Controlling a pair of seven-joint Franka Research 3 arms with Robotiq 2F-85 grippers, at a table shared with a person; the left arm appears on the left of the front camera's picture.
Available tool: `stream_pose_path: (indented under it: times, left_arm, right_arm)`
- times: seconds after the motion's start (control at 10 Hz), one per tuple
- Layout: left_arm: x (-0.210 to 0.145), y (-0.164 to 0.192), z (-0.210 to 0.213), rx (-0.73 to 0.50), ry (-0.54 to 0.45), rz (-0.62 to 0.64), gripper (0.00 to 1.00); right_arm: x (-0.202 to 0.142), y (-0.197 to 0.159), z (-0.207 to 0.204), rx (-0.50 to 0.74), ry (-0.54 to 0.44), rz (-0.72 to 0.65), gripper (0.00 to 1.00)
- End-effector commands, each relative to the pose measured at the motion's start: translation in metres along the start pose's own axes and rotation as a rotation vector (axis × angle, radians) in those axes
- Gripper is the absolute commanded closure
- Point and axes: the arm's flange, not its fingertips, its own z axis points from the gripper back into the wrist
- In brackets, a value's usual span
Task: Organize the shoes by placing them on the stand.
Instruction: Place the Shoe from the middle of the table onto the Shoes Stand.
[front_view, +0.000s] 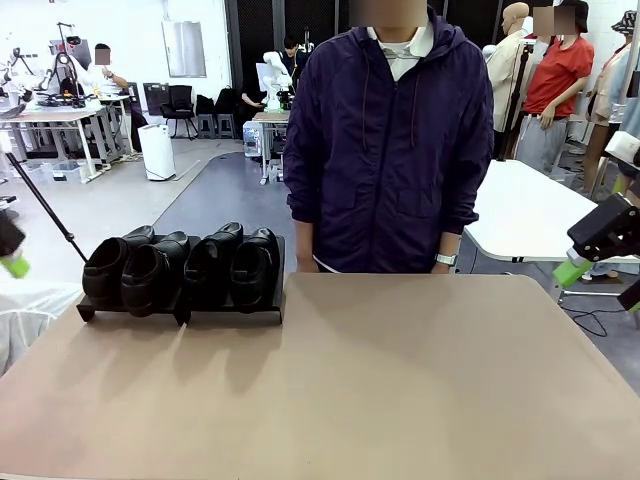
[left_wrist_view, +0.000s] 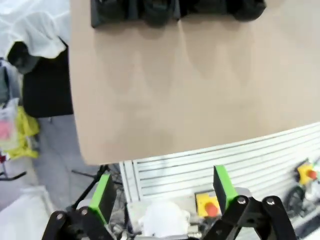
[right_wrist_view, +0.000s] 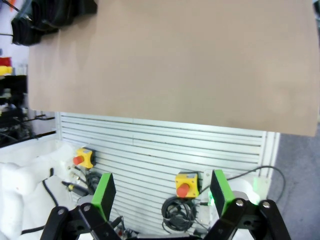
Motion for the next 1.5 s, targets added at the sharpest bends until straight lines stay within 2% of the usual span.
stream_pose_path:
  times: [0.0,0.1,0.2,1.4]
  left_arm:
    - [-0.035,0.004,0.009,-0.001,-0.115,0.098,0.0]
    - [-0.027,0.016,0.009,-0.006,-0.155,0.12,0.0]
    - [-0.025,-0.003,0.0,0.003,-0.043,0.044,0.0]
    - [-0.025,-0.003,0.0,0.003,-0.043,0.044,0.0]
  right_arm:
    - [0.002,0.001,0.003,0.03,0.002,0.022,0.0]
    - [0.002,0.001,0.003,0.03,0.002,0.022,0.0]
    - [0.002,0.001,0.003,0.03,0.002,0.022,0.0]
    - [0.002,0.001,0.003,0.03,0.002,0.022,0.0]
